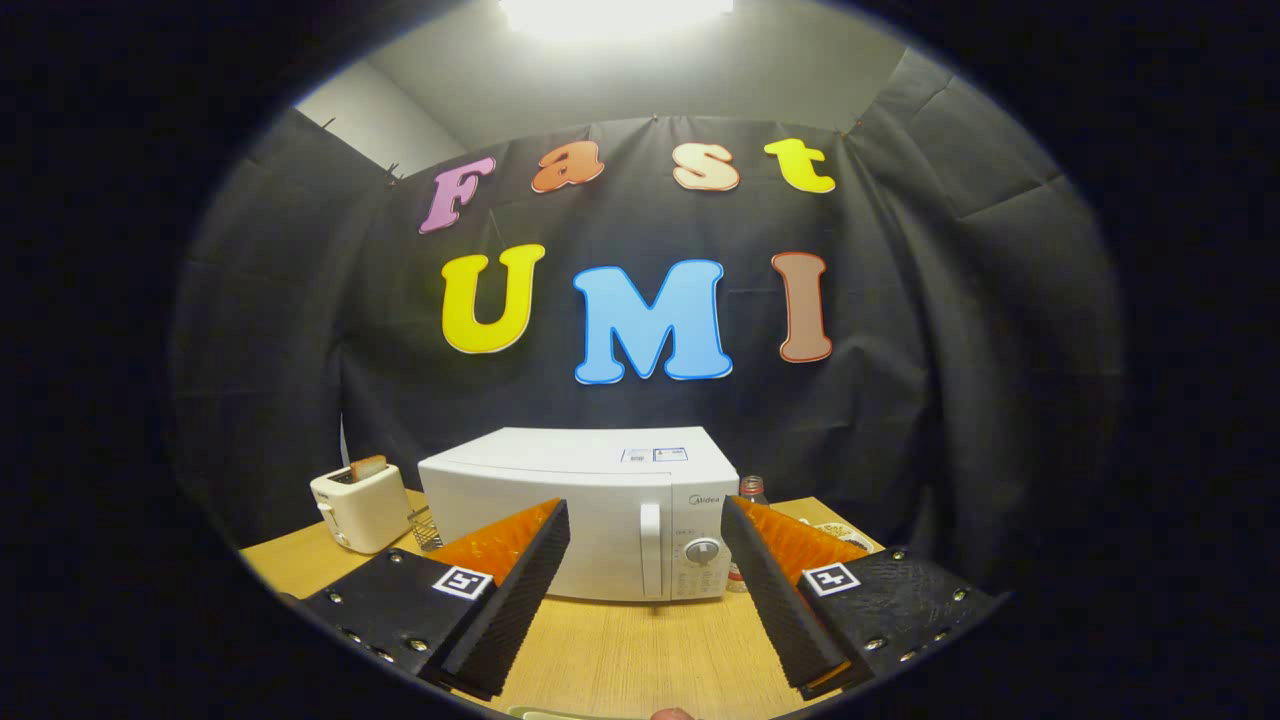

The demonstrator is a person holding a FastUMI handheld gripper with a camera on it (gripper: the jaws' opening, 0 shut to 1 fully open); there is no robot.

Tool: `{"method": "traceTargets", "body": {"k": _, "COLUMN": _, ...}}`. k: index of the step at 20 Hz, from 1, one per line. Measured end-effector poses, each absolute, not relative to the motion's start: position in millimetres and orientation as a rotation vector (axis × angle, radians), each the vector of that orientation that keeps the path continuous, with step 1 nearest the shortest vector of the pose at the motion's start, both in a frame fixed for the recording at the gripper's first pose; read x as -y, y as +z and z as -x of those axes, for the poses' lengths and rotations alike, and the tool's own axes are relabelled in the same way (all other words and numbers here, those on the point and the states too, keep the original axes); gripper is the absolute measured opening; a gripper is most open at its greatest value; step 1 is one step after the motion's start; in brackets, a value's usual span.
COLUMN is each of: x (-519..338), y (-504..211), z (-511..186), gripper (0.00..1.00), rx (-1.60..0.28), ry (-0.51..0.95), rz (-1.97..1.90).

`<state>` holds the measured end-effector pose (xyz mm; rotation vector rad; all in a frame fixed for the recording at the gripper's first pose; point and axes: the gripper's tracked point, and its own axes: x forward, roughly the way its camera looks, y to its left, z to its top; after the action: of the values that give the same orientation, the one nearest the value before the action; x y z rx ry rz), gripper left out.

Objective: Open the microwave, put the food inside, and close the microwave door.

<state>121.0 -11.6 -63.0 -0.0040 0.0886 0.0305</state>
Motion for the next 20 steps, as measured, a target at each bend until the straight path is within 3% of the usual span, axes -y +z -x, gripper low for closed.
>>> {"method": "traceTargets", "body": {"k": 11, "x": 15, "y": -138, "z": -227, "gripper": 0.97, "rx": -0.221, "ry": 0.05, "rz": -0.021}}
{"method": "traceTargets", "body": {"k": 20, "x": 18, "y": -198, "z": -271, "gripper": 0.97, "rx": -0.335, "ry": 0.047, "rz": -0.001}}
